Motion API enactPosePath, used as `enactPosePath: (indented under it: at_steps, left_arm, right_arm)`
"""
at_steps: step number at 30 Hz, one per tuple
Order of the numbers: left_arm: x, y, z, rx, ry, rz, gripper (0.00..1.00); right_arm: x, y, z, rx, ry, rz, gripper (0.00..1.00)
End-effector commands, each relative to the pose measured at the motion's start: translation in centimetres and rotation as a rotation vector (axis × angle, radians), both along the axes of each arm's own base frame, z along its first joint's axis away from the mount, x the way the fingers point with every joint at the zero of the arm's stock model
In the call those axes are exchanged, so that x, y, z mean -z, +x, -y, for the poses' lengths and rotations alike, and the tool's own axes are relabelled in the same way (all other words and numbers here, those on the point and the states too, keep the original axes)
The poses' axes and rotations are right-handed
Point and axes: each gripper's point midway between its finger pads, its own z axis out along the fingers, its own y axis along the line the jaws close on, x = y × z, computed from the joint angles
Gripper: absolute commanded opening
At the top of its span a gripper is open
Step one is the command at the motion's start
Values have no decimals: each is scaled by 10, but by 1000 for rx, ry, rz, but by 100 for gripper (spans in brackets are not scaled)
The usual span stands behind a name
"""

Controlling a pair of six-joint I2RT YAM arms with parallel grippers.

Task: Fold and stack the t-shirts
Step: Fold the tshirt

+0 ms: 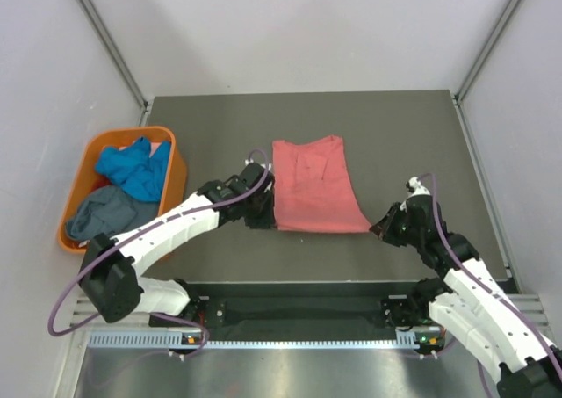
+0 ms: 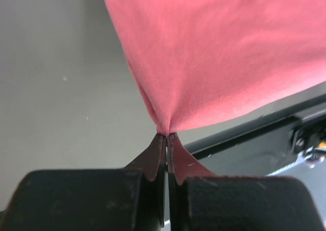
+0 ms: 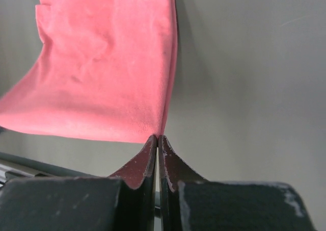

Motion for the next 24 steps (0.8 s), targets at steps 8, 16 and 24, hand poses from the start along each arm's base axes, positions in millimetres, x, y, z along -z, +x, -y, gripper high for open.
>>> enactPosePath:
  at_steps: [8,16,24]
  left_arm:
    - [-54,88,-8,-82,128,192,0]
    - [-74,190,-18,-154,125,228,0]
    - [-62,286,-16,-141,-13,251,0]
  right_arm:
    - [-71,80,2,32,-123,169,0]
    - [-107,177,-20,-27,-155,218,0]
    - [-90,261,-35,-73,-133,205,0]
